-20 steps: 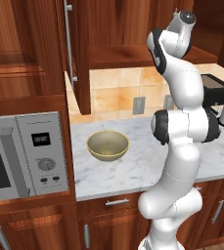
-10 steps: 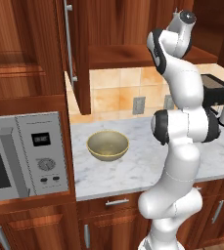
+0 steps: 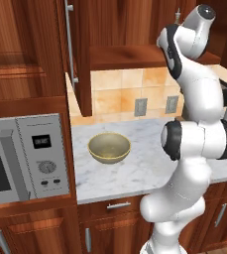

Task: Retrieve the bottle and the shaker from the cabinet and place them next to the mixing bowl on the counter. Then add garlic from the fridge to the mixing bowl.

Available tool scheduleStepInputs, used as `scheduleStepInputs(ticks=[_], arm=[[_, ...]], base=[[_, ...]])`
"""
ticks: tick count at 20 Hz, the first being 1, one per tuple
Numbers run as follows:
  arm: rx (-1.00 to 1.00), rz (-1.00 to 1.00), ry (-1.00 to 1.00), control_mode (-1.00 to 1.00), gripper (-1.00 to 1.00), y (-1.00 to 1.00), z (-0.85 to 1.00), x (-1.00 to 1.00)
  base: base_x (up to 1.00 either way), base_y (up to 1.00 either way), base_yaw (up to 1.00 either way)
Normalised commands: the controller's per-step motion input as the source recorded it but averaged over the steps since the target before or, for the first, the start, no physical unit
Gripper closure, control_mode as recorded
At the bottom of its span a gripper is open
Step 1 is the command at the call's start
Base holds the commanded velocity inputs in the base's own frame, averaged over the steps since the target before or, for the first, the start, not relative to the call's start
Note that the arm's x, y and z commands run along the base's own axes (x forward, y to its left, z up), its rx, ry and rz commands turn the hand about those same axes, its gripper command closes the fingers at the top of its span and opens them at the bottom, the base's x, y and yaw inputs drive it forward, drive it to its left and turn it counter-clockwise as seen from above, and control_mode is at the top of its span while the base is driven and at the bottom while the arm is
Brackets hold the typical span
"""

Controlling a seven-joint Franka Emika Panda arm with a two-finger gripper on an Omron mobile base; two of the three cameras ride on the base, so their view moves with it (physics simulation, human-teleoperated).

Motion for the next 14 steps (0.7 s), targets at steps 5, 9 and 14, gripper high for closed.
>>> scheduleStepInputs(ticks=[5, 9, 14], arm=[[0.00, 0.08, -0.12, -1.00, 1.00, 0.16, -0.02, -1.00], [0.00, 0.10, -0.08, -1.00, 1.00, 0.12, 0.00, -1.00], [0.00, 0.10, 0.00, -1.00, 1.00, 0.17, 0.00, -1.00]], base=[[0.00, 0.00, 0.00], [0.00, 0.00, 0.00], [0.00, 0.00, 0.00]])
